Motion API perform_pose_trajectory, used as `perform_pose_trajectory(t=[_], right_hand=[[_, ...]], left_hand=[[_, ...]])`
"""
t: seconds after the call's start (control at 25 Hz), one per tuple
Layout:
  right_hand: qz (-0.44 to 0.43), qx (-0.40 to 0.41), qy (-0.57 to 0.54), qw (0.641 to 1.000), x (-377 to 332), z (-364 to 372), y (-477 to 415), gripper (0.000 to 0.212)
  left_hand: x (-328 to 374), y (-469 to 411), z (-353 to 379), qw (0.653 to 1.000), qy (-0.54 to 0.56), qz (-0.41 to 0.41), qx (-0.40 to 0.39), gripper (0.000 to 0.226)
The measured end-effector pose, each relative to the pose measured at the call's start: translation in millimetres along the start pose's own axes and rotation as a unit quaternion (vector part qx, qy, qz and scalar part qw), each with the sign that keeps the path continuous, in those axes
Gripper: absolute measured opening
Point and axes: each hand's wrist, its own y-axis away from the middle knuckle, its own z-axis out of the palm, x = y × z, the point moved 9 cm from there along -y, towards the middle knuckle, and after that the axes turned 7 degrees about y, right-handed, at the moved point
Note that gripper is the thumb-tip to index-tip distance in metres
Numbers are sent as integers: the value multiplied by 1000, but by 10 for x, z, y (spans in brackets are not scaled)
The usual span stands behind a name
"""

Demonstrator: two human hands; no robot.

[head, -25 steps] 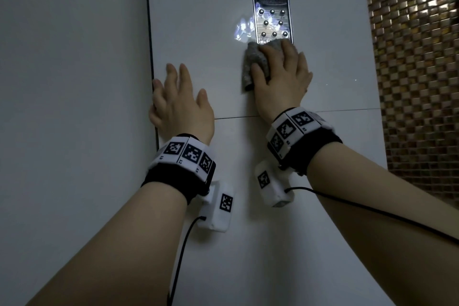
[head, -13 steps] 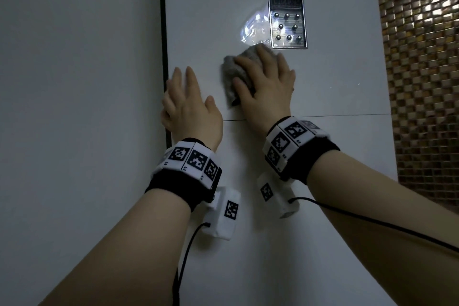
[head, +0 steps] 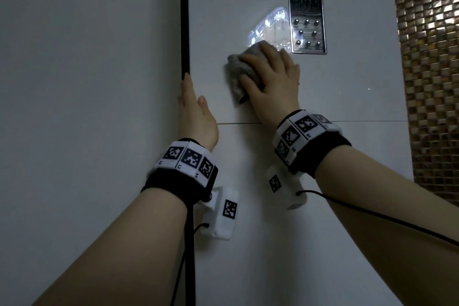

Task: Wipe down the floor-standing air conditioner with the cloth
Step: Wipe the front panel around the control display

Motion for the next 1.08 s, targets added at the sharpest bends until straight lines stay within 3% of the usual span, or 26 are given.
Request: perform_pose_trajectory(t=[0.08,0.24,0.4,0.6,0.76,0.92,1.08], right_hand=[[47,7,-1,999,-12,16,-9,39],[-102,-51,19,993,-437,217,80,37],[-22,-22,7,1000,-311,118,-63,36],[-146,-73,33,986,-659,307,54,35],[-68,-26,19,997,-539,210,-108,35],[-130,-46,39,990,-614,248,-173,34],[-10,-1,15,1000,-422,140,-409,37]], left_hand=[[-7,5,-17,999,37,7,-7,49],[-72,22,-47,996,89,-19,-10,47],[-87,24,-68,991,126,-15,-32,47],[-130,8,-87,991,128,-18,-34,45],[-158,-42,-85,991,124,-21,-37,46],[-134,-128,-79,992,122,-10,-42,47],[-32,-344,-69,991,129,11,-35,47]])
